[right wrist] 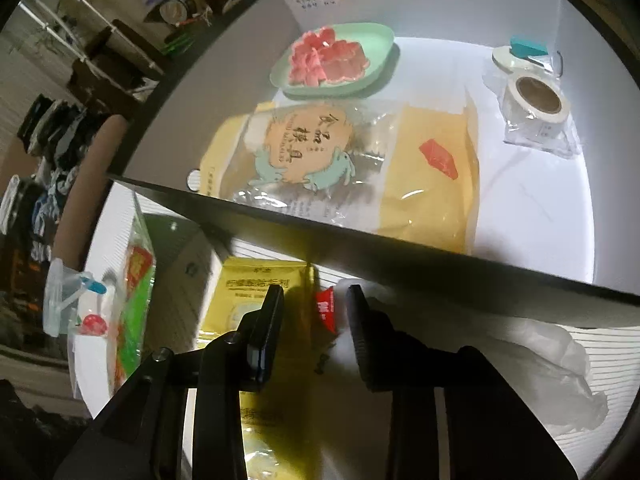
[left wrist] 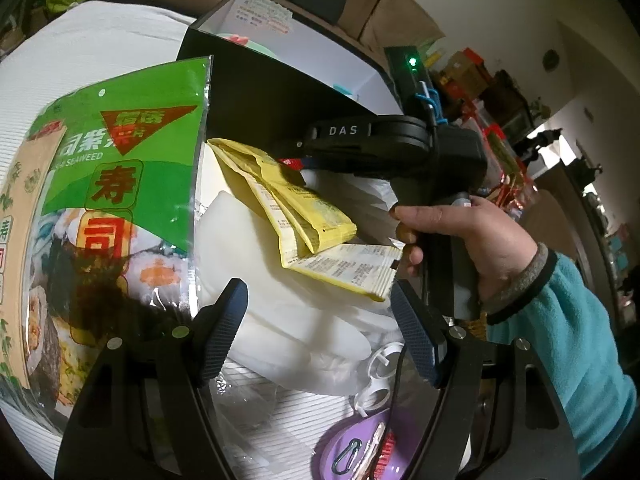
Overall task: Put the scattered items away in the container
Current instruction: 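Grasp the red packet beside the yellow sachet with the right gripper, then carry the red packet to the purple plate and open the right gripper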
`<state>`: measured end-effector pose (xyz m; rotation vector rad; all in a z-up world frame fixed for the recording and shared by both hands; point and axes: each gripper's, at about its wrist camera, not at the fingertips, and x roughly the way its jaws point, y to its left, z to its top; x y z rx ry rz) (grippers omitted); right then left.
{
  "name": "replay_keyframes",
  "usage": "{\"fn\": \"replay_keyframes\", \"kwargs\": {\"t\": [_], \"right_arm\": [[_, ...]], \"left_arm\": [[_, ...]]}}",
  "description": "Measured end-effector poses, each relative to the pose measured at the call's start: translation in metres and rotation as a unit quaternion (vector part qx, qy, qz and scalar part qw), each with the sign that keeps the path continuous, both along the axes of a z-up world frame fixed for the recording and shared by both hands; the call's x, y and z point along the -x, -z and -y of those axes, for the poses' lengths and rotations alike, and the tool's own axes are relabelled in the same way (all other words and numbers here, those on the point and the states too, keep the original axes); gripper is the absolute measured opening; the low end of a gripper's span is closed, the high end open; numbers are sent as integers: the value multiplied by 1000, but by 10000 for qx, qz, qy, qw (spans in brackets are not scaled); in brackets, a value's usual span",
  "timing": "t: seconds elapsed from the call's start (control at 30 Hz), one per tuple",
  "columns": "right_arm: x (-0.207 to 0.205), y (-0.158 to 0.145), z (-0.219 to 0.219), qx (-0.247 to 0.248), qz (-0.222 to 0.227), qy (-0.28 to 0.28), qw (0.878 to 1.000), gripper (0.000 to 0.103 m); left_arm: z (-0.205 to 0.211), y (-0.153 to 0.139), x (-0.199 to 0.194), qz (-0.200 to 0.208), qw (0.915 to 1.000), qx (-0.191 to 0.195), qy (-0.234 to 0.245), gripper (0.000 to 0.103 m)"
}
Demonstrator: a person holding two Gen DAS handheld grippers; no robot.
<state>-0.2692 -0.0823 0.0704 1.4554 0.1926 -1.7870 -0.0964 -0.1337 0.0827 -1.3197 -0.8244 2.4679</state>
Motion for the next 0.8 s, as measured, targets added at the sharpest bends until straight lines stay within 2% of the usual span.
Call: {"fn": "replay_keyframes", "kwargs": {"t": [0.1,0.2,0.37,0.47,0.67,0.8], "right_arm": [[-1,7,3,13,75,-12,10000,15],[-4,8,5,82,47,-39,9999,6],[-11,-1,-3,224,-171,-192,9994,6],[-12,-9,-13,397,-144,-125,9990,6],[-14,-39,-59,1090,44,251,9937,5],[-27,-61,-91,1431,163,334,9890,6]], "left_arm": [[0,2,1,14,10000,-5,-13,72],[0,2,1,14,10000,-2,-10,72],[2,2,3,-33,10000,-46,-57,72],[3,3,4,-45,9999,-72,-67,72],[2,-4,5,-218,9997,-113,12,72],[-10,-11,4,-318,9992,195,158,72]]}}
